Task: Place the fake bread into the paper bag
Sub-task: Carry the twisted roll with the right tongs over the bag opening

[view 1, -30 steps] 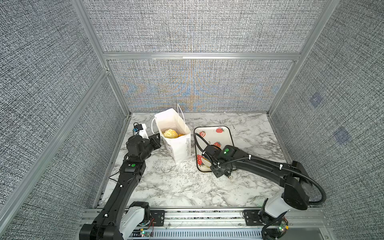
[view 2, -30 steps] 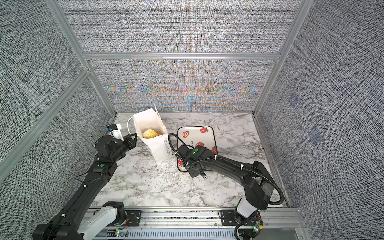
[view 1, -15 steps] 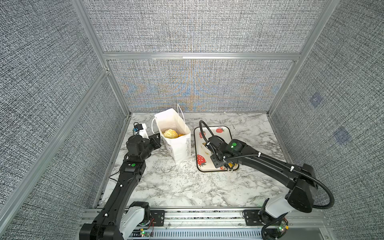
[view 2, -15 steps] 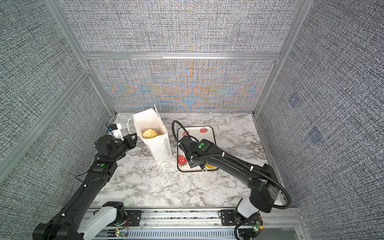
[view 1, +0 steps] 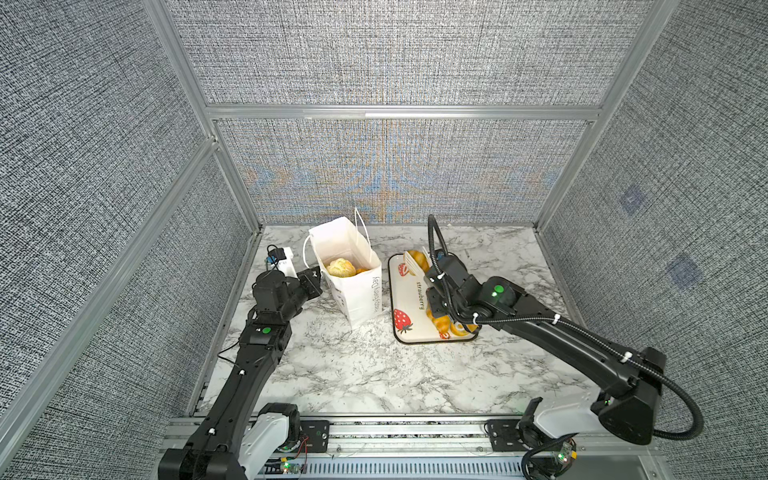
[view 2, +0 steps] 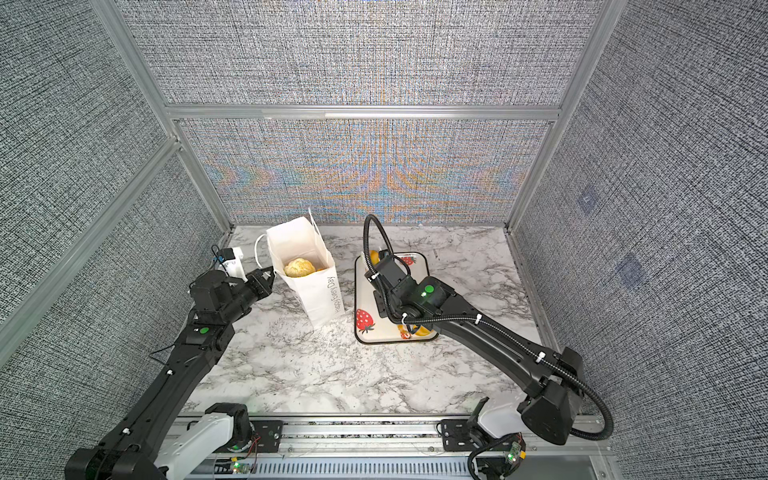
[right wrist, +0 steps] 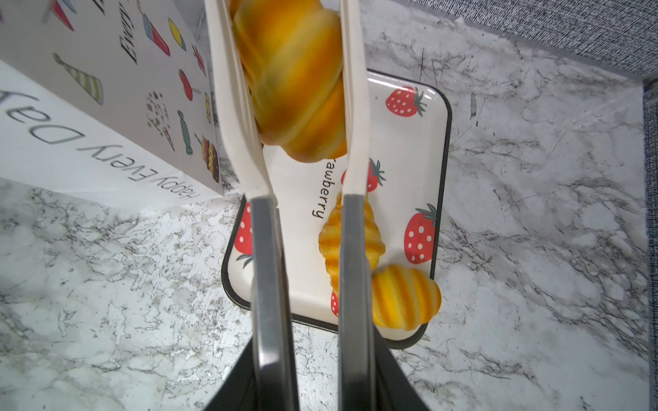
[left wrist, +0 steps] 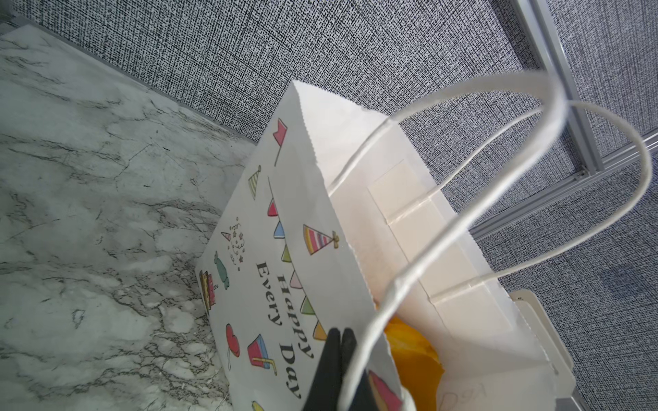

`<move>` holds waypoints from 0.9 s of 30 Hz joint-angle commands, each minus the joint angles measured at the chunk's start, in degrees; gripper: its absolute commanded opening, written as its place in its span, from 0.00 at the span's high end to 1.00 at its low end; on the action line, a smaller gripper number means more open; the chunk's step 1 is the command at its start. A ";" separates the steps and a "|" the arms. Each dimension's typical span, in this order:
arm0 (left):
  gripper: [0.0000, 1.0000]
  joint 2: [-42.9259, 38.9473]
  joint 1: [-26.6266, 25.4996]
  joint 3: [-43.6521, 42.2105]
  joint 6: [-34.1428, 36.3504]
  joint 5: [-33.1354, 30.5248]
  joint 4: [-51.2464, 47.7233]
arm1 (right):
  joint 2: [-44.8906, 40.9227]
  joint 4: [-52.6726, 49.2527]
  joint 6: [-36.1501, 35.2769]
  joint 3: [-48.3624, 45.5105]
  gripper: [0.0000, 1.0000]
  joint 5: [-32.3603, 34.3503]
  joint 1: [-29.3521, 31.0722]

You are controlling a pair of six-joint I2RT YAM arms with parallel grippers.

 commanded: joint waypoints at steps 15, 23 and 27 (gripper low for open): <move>1.00 -0.41 0.00 0.57 0.71 0.16 -2.84 | -5.44 10.41 -3.38 1.02 0.64 -0.17 0.58; 1.00 -0.43 -0.03 0.64 0.74 0.00 -3.02 | -6.26 13.55 -6.14 2.75 0.64 -1.92 2.14; 1.00 -0.36 -0.08 0.58 0.63 0.00 -2.93 | -5.58 15.50 -6.82 3.88 0.64 -2.44 3.34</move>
